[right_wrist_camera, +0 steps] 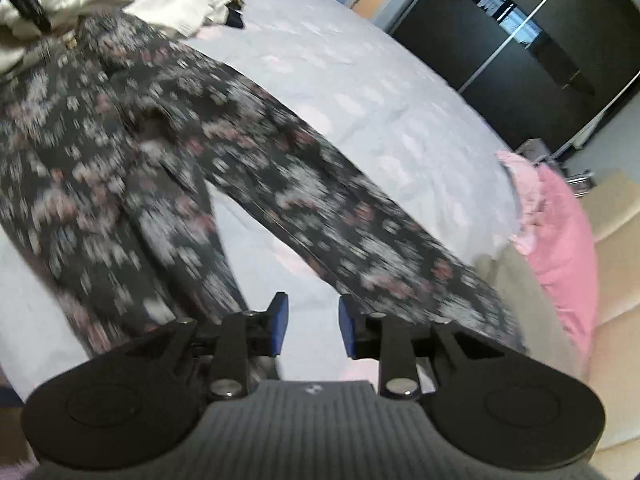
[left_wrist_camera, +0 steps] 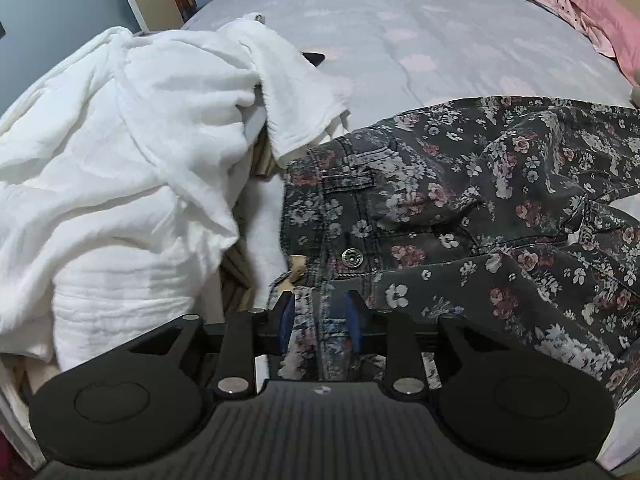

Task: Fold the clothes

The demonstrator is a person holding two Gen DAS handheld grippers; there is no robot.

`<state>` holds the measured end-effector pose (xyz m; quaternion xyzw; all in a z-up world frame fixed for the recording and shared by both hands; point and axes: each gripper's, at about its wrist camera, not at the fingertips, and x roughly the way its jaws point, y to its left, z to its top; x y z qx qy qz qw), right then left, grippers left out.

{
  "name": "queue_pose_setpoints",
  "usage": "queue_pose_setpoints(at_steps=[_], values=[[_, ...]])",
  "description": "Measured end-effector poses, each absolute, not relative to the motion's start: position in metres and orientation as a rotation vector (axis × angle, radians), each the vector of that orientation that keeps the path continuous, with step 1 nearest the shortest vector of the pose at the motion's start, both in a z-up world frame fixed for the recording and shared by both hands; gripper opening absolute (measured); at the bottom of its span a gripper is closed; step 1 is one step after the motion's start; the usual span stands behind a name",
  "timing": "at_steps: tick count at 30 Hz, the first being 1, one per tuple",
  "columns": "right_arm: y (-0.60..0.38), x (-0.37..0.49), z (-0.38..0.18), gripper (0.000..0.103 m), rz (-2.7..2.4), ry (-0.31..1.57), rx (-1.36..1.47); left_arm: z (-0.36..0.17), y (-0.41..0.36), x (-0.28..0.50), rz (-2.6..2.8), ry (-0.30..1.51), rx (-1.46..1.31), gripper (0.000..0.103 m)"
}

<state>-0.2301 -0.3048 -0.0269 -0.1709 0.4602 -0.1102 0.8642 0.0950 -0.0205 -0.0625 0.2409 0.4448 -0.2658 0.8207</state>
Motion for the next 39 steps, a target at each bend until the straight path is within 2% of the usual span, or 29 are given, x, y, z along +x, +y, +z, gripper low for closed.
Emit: queue_pose_setpoints(at_steps=[4,9,16,19,23,24,25,28,34,39], values=[[-0.298,-0.190,-0.042,0.042,-0.150,0.971,-0.209,-0.070,-0.028,0.099,-0.570,0.966,0.484,0.026],[-0.283,-0.139,-0.064,0.042,-0.072,0.988,-0.109,-0.079,-0.038,0.099,-0.584,0.977,0.498,0.026],[-0.277,-0.087,-0.089,0.042,-0.029,1.042,-0.138,-0.085,-0.047,0.103,-0.603,0.980,0.532,0.026],[-0.283,-0.070,-0.101,0.046,-0.030,1.075,-0.112,-0.086,-0.048,0.108,-0.591,0.999,0.522,0.027],[-0.289,-0.057,-0.116,0.045,-0.019,1.117,-0.050,-0.088,-0.048,0.111,-0.583,1.013,0.518,0.027],[-0.289,-0.056,-0.117,0.043,-0.018,1.123,-0.033,-0.088,-0.048,0.111,-0.581,1.015,0.522,0.028],[-0.289,-0.056,-0.119,0.026,-0.020,1.136,-0.013,-0.089,-0.049,0.111,-0.579,1.014,0.529,0.029],[-0.286,-0.060,-0.118,0.005,-0.030,1.147,0.002,-0.089,-0.049,0.109,-0.579,1.007,0.541,0.030],[-0.284,-0.093,-0.074,0.002,-0.097,1.040,-0.041,-0.085,-0.046,0.103,-0.581,0.994,0.539,0.030],[-0.302,-0.153,-0.023,0.002,-0.336,0.901,-0.027,-0.089,-0.043,0.097,-0.570,0.996,0.559,0.030]])
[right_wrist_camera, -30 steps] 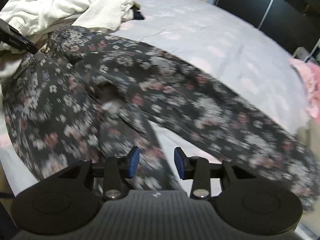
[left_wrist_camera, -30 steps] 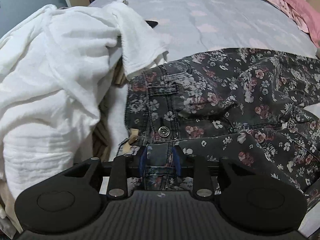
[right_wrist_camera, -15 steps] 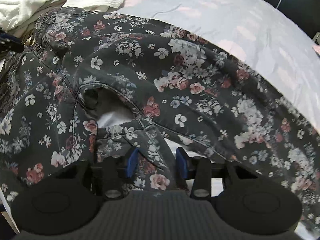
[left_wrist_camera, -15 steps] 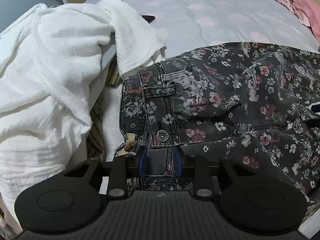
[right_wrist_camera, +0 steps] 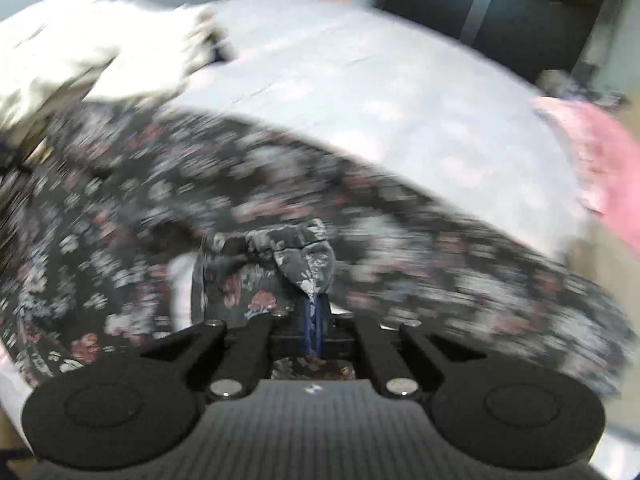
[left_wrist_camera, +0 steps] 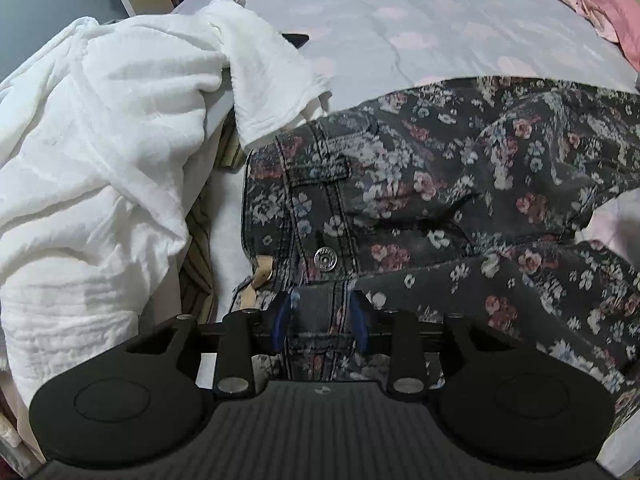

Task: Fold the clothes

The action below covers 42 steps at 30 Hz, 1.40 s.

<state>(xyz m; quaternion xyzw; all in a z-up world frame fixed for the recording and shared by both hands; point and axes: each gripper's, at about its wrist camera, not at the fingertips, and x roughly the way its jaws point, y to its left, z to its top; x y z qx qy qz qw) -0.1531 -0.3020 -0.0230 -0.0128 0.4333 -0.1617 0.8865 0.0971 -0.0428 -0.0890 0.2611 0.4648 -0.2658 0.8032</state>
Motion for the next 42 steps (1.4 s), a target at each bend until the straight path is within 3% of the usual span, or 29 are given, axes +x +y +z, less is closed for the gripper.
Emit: queue_pose_setpoints(at_steps=[13,20,32,35,38,40,42], values=[[-0.406,-0.353,0.061,0.002,-1.006,0.526,0.233,-0.096,-0.044,0.087,-0.522,1.039,0.584,0.030],[-0.434,-0.414,0.070,0.002,-1.300,0.385,0.306,-0.103,-0.034,0.090,-0.466,1.062,0.602,0.030],[-0.480,-0.446,-0.002,0.002,-1.508,0.699,0.388,-0.107,-0.017,0.087,-0.478,1.081,0.628,0.031],[-0.488,-0.449,-0.019,0.003,-1.519,0.794,0.425,-0.102,-0.014,0.075,-0.554,1.055,0.635,0.041],[-0.496,-0.452,-0.037,0.010,-1.527,0.890,0.461,-0.095,-0.010,0.060,-0.652,1.013,0.654,0.042],[-0.501,-0.454,-0.048,0.023,-1.532,0.954,0.485,-0.092,-0.007,0.048,-0.724,0.986,0.676,0.043],[-0.506,-0.456,-0.060,0.023,-1.535,1.018,0.510,-0.090,-0.009,0.034,-0.790,0.956,0.717,0.044]])
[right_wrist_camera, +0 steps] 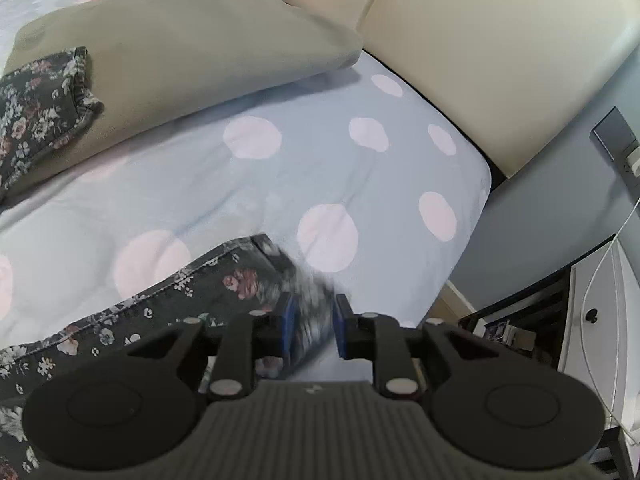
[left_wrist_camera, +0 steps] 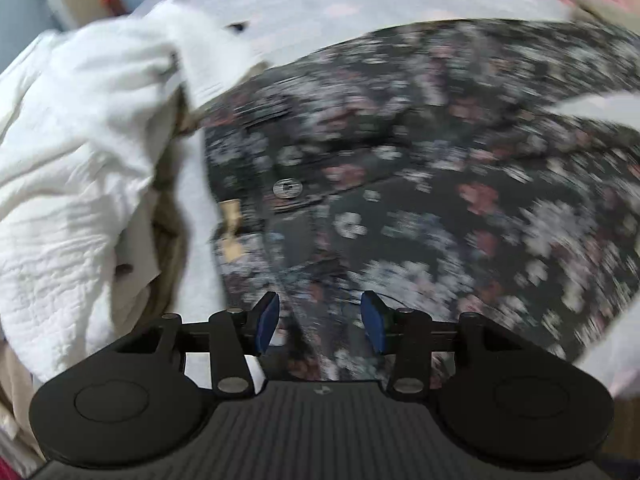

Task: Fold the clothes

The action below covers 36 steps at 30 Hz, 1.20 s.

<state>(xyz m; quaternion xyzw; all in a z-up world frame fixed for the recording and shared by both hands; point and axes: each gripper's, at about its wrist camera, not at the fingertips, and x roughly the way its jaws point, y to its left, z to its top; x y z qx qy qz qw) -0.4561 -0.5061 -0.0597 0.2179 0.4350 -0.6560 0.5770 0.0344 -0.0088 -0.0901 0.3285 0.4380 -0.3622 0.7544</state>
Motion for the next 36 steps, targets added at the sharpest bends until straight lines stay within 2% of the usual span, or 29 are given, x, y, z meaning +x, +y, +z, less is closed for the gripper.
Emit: queue_pose_setpoints(at_steps=[9,16,17,21,27,36], values=[[-0.500,-0.449,-0.069,0.038,-1.519,1.073,0.453,-0.114,0.001,-0.042,-1.064,0.819,1.070,0.048],[-0.500,-0.442,-0.070,0.039,-1.487,1.081,0.415,-0.151,0.012,-0.084,-1.170,0.711,1.353,0.050],[-0.498,-0.438,-0.070,0.039,-1.462,1.089,0.379,-0.155,0.012,-0.088,-1.164,0.675,1.385,0.054],[-0.481,-0.426,-0.063,0.042,-1.284,1.070,0.123,-0.160,0.013,-0.094,-1.169,0.626,1.428,0.055],[-0.460,-0.437,-0.062,0.045,-1.062,1.112,-0.182,-0.154,0.008,-0.091,-1.149,0.647,1.407,0.049],[-0.428,-0.481,-0.101,0.045,-0.724,1.389,-0.549,-0.161,0.005,-0.102,-1.106,0.533,1.571,0.051]])
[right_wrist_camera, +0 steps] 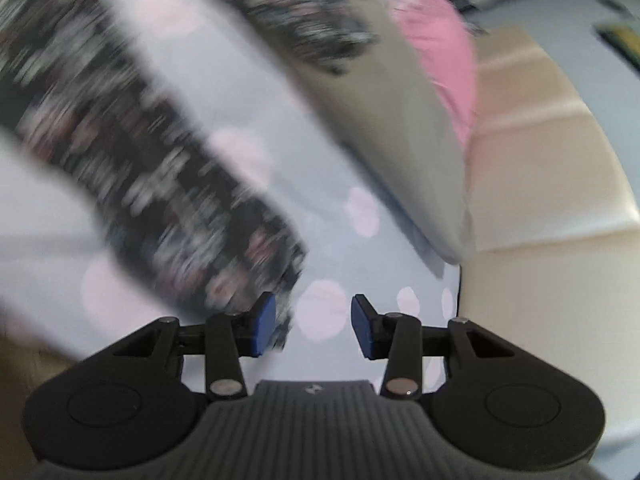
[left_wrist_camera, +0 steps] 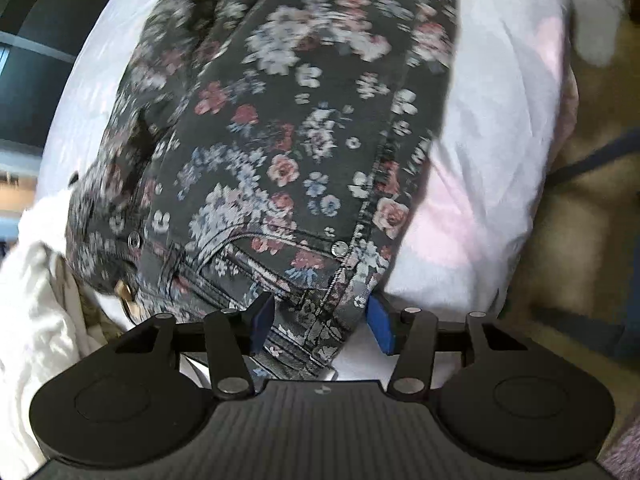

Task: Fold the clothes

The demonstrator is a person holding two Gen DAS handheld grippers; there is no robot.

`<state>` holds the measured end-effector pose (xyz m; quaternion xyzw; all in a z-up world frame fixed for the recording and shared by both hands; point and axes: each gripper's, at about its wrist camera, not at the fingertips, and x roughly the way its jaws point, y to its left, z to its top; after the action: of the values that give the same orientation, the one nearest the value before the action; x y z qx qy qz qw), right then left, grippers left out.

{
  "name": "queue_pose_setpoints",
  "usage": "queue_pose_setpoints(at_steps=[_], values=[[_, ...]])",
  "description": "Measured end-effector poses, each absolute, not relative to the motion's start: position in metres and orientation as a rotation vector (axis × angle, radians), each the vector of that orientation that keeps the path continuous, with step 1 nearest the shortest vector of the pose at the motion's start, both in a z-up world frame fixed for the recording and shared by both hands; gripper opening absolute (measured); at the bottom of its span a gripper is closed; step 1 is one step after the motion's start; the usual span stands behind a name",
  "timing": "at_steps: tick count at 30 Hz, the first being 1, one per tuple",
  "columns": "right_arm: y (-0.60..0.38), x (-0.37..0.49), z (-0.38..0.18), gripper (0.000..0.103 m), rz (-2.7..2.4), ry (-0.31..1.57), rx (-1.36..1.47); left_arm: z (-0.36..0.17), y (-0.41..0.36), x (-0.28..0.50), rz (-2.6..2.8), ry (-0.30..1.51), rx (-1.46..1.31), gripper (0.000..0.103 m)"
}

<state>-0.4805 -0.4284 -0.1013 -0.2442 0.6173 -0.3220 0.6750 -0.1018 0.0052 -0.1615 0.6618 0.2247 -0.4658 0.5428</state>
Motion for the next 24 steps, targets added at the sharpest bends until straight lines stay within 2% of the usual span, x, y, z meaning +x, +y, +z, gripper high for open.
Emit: queue_pose_setpoints(at_steps=[2,5,7,9,11,14,16,17,18,24], values=[[-0.419,-0.486,-0.114,0.046,-0.646,1.439,-0.609,-0.167,0.004,-0.107,-1.106,0.483,1.623,0.053],[-0.409,-0.489,-0.131,0.054,-0.596,1.460,-0.681,-0.173,0.004,-0.109,-1.095,0.447,1.658,0.060],[-0.403,-0.488,-0.144,0.060,-0.576,1.465,-0.726,-0.174,0.005,-0.108,-1.071,0.433,1.659,0.061],[-0.400,-0.484,-0.156,0.060,-0.562,1.470,-0.776,-0.175,0.006,-0.107,-1.036,0.424,1.667,0.060],[-0.400,-0.480,-0.162,0.060,-0.562,1.455,-0.790,-0.177,0.008,-0.108,-1.017,0.416,1.680,0.048],[-0.402,-0.478,-0.172,0.051,-0.608,1.435,-0.849,-0.178,0.012,-0.113,-1.031,0.421,1.682,0.022],[-0.407,-0.475,-0.172,0.024,-0.649,1.419,-0.867,-0.176,0.015,-0.116,-1.038,0.410,1.674,0.009],[-0.410,-0.474,-0.170,0.020,-0.671,1.410,-0.869,-0.172,0.015,-0.115,-1.044,0.418,1.655,0.005],[-0.412,-0.472,-0.165,0.016,-0.694,1.394,-0.863,-0.165,0.015,-0.111,-1.046,0.440,1.611,0.005],[-0.423,-0.461,-0.119,0.011,-0.806,1.293,-0.858,-0.099,0.017,-0.087,-1.030,0.517,1.393,0.004]])
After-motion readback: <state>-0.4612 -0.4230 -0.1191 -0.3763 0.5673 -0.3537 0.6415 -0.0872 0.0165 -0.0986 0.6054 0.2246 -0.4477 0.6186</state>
